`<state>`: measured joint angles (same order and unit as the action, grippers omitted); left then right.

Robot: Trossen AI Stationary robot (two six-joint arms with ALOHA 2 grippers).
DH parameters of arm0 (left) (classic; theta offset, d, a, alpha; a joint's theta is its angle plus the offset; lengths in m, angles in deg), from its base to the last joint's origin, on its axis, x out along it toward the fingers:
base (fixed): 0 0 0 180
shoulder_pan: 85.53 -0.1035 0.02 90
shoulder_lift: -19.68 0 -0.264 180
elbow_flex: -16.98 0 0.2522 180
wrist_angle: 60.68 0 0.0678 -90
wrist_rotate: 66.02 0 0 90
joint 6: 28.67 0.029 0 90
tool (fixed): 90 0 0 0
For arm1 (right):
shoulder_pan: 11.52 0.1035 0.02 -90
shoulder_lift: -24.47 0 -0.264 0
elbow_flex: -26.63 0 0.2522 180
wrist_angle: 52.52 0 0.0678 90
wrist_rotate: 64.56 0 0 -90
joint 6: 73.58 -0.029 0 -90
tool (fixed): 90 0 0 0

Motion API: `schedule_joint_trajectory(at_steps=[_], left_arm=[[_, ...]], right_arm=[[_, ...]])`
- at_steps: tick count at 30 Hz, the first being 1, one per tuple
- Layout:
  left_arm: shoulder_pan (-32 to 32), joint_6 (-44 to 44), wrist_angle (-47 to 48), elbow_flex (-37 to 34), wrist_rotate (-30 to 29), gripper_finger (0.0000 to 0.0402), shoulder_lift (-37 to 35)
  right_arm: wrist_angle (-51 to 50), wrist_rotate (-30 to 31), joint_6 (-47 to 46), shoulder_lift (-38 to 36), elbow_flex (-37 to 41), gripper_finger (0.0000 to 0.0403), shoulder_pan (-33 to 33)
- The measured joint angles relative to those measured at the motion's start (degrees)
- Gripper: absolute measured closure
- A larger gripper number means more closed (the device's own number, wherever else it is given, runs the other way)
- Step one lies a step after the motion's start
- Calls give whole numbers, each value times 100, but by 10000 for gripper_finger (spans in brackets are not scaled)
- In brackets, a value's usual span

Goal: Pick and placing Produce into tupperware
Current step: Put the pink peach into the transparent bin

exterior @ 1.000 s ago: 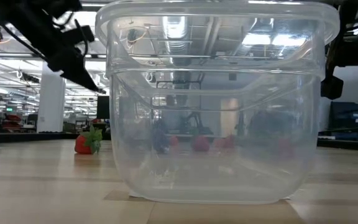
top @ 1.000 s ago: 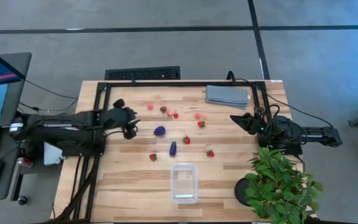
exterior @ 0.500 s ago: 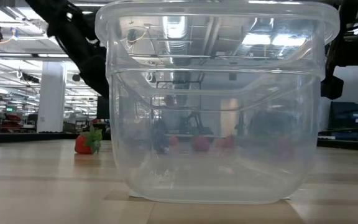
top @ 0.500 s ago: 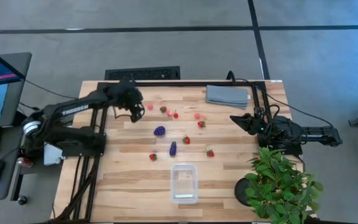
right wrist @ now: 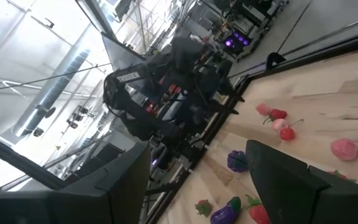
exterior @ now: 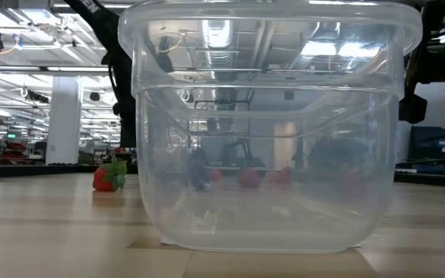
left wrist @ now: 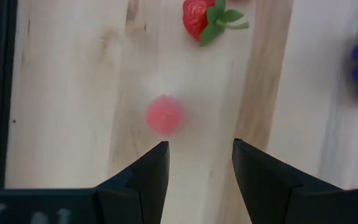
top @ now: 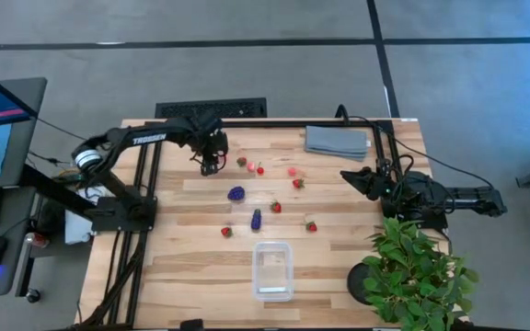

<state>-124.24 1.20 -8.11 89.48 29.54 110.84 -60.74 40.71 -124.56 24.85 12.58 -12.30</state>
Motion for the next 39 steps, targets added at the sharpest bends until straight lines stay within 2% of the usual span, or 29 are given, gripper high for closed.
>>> schedule_joint_trajectory(at_steps=[11,17,22,31,39], left_arm=[[-39,775,-300,105,60,235,85],[-229,674,-424,105,-21,234,85],[-316,565,-352,105,212,214,85],[-294,1083,-411,105,123,188,97],[-200,966,-185,186,162,187,846]], right_arm=[[-254,0,4,0,0,117,0],[-254,0,46,0,0,117,0],[-254,0,48,0,0,117,0],[-254,0,46,0,0,117,0],[-254,2,4,0,0,117,2]])
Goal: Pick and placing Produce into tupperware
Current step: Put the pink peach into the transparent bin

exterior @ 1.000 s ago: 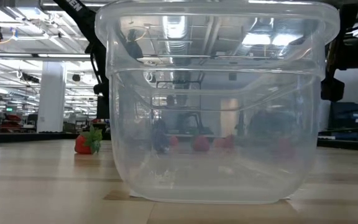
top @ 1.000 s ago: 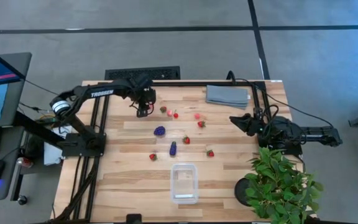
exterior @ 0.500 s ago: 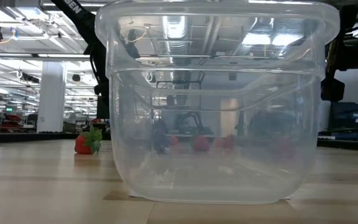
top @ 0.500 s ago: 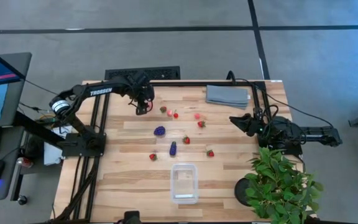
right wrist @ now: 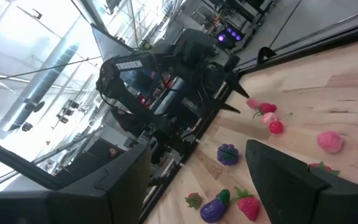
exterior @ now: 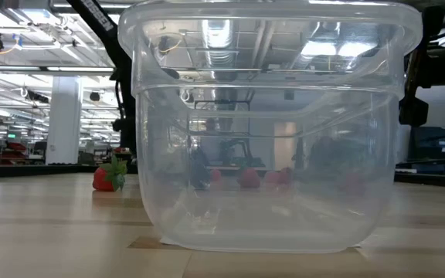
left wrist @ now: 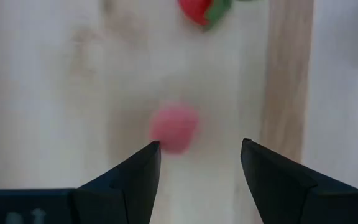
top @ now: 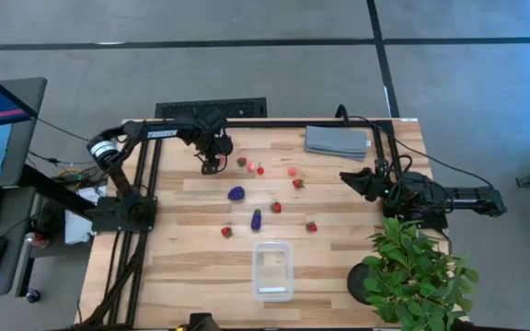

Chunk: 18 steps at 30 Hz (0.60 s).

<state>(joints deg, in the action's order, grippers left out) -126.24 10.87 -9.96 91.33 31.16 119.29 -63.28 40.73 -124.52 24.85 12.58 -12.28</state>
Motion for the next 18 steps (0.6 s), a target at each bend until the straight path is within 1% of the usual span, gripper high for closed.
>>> schedule_joint_trajectory(at_steps=[3,9,11,14,18], left_arm=[[9,-139,-37,26,9,187,132],[-1,-200,-254,29,11,187,155],[2,-200,-283,29,157,187,155],[23,47,-110,33,624,187,155],[110,339,79,33,711,187,155]], right_arm=[[0,0,-9,0,0,117,0],[0,0,-20,0,0,117,-2],[2,0,-17,0,0,117,-2],[0,0,-10,0,0,117,-2],[2,2,-4,0,0,117,-2]])
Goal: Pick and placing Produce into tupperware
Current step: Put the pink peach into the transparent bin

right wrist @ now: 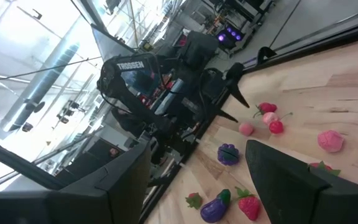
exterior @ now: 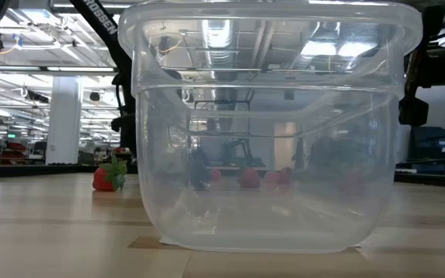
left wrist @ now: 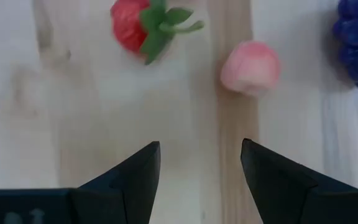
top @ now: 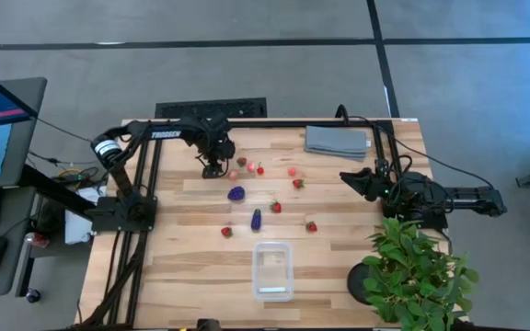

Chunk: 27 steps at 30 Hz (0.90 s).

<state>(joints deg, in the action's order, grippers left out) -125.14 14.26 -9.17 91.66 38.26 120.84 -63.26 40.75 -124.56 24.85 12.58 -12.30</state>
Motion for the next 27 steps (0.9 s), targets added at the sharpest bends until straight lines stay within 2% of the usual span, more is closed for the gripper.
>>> schedule_joint_trajectory(at_steps=[8,16,27], left_arm=[[283,55,8,0,257,190,0],[706,-14,-187,0,264,202,0],[744,-325,-431,0,249,203,0]], right_arm=[[-1,0,2,0,0,117,0],[-2,0,0,0,0,117,0],[-2,0,-2,0,0,117,0]])
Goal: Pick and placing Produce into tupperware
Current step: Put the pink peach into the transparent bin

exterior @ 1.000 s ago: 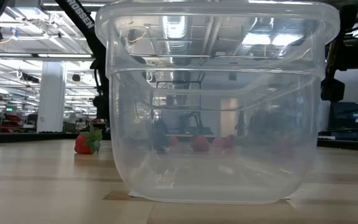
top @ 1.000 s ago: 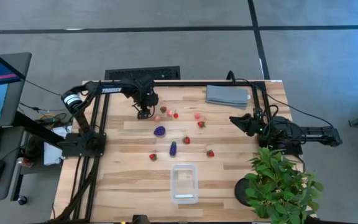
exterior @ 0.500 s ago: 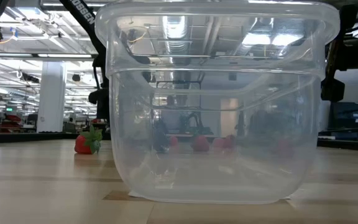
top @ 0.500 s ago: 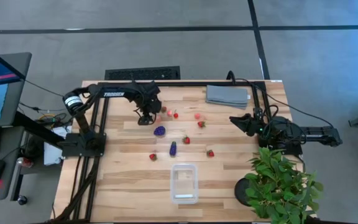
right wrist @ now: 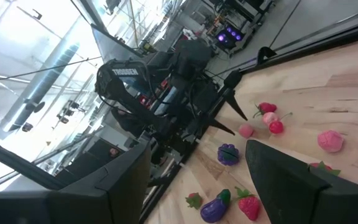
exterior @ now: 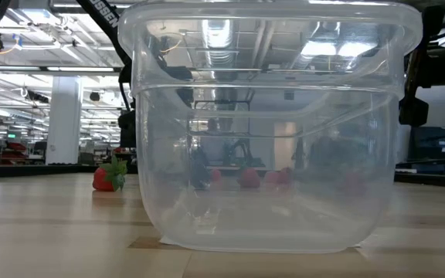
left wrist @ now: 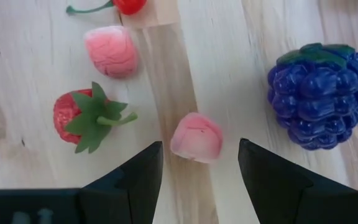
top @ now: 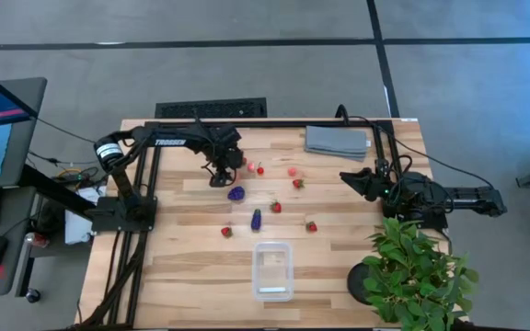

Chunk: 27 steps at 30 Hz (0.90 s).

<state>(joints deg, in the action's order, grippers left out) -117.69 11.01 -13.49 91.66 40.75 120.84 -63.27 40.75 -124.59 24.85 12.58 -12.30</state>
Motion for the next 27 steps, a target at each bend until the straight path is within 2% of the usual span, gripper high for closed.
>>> schedule_joint_trajectory(at_steps=[9,27], left_arm=[[198,-123,-230,-4,-141,185,21],[221,-388,-362,-317,-362,187,22]], right_arm=[[1,0,0,0,0,117,0],[0,0,0,0,0,117,0]])
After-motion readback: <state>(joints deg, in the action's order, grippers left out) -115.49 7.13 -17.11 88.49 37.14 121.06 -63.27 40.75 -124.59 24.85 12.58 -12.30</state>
